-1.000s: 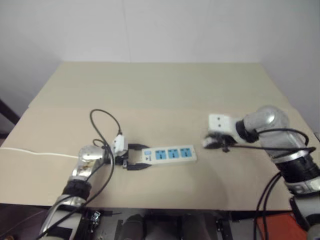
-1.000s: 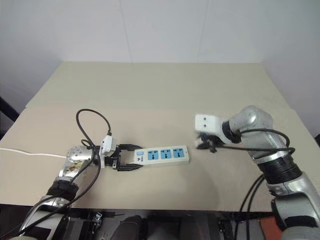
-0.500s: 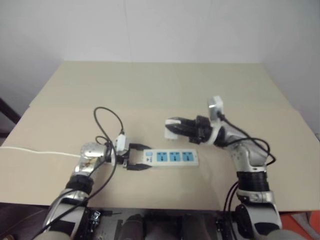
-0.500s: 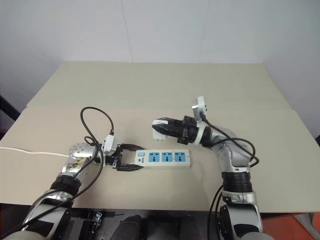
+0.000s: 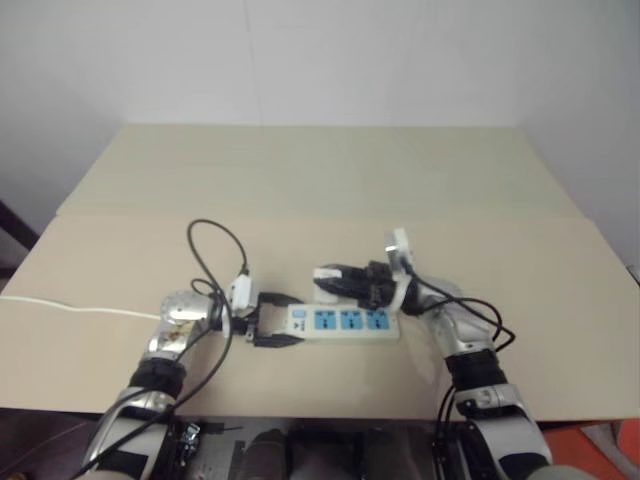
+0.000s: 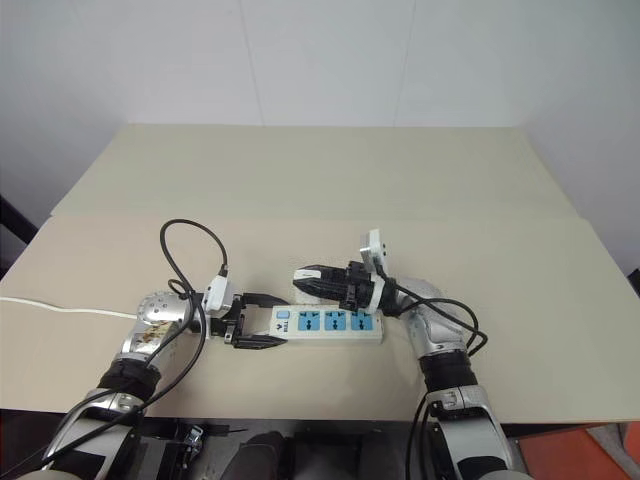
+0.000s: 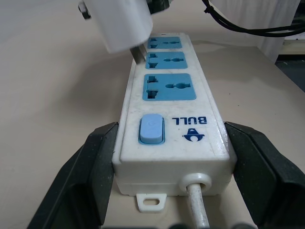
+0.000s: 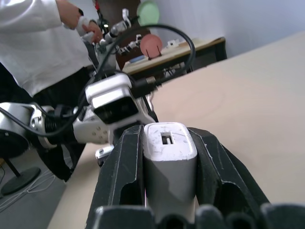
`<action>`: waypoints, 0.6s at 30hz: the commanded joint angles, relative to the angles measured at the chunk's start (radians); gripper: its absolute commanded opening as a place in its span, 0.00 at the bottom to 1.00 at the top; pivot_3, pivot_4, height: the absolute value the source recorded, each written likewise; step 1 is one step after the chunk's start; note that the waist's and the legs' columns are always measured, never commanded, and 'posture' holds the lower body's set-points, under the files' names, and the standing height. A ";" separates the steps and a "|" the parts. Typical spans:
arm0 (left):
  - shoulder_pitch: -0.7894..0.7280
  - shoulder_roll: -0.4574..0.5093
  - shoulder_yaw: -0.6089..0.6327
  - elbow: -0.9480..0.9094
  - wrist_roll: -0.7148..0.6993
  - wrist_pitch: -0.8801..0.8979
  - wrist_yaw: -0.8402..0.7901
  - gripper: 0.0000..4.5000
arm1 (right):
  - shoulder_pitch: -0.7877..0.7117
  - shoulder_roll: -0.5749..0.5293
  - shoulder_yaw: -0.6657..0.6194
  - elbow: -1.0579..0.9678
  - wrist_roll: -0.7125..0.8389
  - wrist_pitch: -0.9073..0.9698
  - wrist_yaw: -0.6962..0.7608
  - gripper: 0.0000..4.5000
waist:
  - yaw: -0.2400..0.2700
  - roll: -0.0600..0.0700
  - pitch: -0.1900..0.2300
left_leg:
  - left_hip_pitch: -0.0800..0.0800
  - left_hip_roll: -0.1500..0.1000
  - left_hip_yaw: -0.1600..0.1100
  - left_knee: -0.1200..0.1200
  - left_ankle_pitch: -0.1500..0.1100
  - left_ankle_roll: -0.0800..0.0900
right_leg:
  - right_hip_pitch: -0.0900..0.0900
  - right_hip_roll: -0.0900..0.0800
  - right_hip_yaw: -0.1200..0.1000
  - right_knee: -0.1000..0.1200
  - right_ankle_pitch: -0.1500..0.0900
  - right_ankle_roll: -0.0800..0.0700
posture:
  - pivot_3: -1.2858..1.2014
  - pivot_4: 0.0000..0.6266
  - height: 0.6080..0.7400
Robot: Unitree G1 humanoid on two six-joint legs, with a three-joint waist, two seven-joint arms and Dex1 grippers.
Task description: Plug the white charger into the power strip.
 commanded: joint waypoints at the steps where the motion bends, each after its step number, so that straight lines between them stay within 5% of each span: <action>1: 0.017 -0.010 -0.043 0.038 0.041 0.024 -0.015 0.71 | -0.025 -0.004 0.013 0.000 0.001 -0.040 0.022 0.25 | 0.000 0.000 0.000 | 0.000 0.000 0.000 0.000 0.000 0.000 | 0.000 0.000 0.000 0.000 0.000 0.000 | 0.52 0.24 1.00; 18: 0.017 -0.018 -0.038 0.054 0.038 0.028 -0.012 0.71 | -0.021 0.007 0.048 0.054 -0.033 -0.108 0.016 0.25 | 0.000 0.000 0.000 | 0.008 0.000 0.000 0.000 0.000 0.000 | 0.008 0.000 0.000 -0.001 0.000 0.000 | 0.52 0.24 1.00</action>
